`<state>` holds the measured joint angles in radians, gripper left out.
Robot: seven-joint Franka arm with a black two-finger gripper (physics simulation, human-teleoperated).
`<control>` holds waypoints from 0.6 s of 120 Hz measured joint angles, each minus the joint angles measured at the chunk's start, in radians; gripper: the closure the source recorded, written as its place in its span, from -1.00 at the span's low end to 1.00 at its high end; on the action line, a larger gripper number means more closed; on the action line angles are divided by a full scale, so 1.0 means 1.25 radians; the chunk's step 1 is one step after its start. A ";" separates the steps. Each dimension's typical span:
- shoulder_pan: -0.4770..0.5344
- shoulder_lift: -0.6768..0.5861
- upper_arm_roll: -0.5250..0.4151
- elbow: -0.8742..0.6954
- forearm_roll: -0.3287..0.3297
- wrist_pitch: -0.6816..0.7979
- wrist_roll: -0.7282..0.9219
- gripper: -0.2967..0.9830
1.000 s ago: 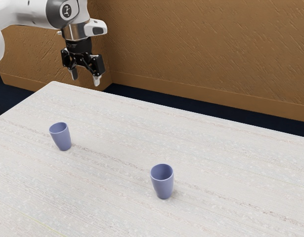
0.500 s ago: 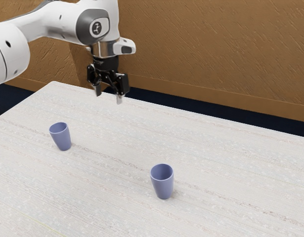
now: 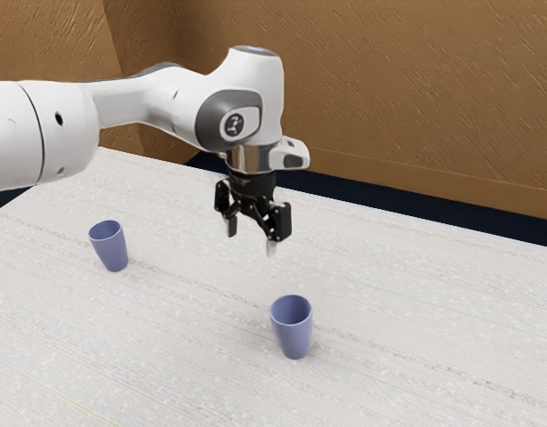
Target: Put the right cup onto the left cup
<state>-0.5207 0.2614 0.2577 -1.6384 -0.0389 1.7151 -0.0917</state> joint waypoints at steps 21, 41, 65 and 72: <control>0.000 0.007 -0.025 -0.066 -0.001 0.068 -0.039 -0.54; 0.000 0.010 -0.029 -0.116 -0.005 0.119 -0.069 -0.54; 0.001 0.023 -0.029 -0.169 -0.006 0.195 -0.096 -0.54; 0.001 0.028 -0.029 -0.179 -0.005 0.224 -0.102 -0.54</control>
<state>-0.5198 0.2969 0.2217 -1.8624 -0.0454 1.9946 -0.2194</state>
